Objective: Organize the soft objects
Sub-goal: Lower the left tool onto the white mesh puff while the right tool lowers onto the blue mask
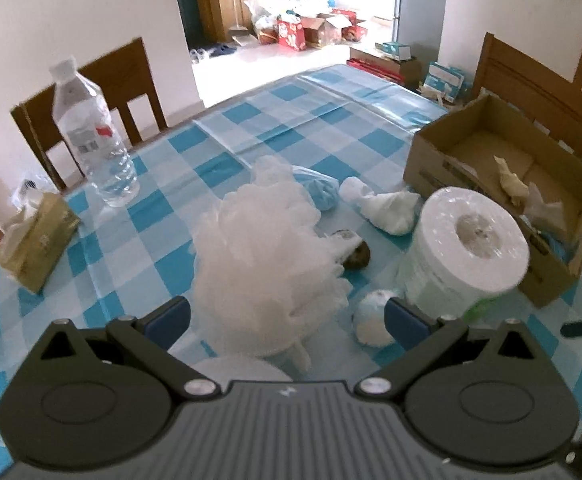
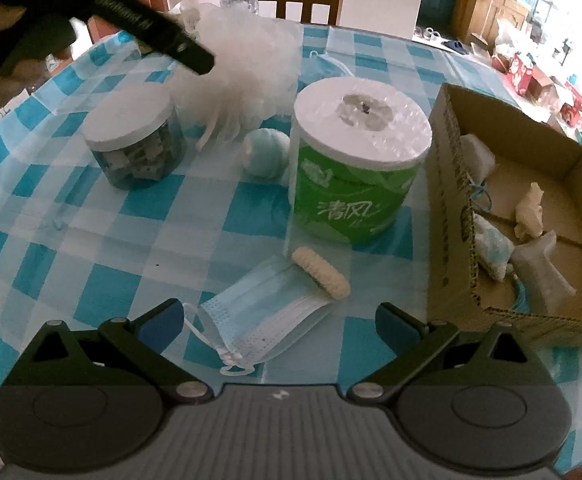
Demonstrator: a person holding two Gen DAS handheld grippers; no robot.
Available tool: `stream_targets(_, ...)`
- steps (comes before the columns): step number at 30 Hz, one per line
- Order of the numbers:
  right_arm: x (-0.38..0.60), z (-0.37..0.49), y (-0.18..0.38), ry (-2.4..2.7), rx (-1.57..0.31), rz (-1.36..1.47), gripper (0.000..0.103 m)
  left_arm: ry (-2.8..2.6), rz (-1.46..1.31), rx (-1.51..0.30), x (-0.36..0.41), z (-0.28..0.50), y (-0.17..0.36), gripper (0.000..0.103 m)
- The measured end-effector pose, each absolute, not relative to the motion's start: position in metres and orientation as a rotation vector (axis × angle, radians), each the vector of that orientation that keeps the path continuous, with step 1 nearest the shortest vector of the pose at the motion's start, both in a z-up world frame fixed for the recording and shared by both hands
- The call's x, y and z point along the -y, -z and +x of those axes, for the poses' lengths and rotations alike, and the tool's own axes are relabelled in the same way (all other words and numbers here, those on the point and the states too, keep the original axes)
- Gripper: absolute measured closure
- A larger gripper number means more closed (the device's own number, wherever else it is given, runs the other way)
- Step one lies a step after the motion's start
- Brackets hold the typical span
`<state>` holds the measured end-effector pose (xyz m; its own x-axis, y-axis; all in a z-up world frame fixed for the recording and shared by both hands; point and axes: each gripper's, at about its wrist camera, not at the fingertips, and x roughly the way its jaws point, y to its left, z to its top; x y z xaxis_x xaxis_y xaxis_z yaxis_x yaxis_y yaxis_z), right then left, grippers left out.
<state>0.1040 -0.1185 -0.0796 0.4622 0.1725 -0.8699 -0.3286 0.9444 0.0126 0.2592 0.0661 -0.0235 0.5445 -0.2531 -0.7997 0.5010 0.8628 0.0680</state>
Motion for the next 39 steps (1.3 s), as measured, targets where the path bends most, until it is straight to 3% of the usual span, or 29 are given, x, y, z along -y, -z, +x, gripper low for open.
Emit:
stream_targets(28,0.124,0.116,0.098,-0.275,-1.095,-0.096,0.0,0.465,0.138,-1.141,-0.069,0.36,0.076,0.001)
stream_targets(31,0.123,0.117,0.1,-0.283,-1.102,-0.088,0.0,0.466,0.141,-1.142,-0.067,0.36,0.078,0.004)
stream_targets(35,0.121,0.118,0.106,-0.299,-1.128,-0.067,0.0,0.484,0.13,-1.121,-0.068,0.358,0.073,0.017)
stream_targets(39,0.116,0.118,0.116,-0.316,-1.157,-0.034,0.0,0.483,0.141,-1.109,-0.068,0.357,0.069,0.02)
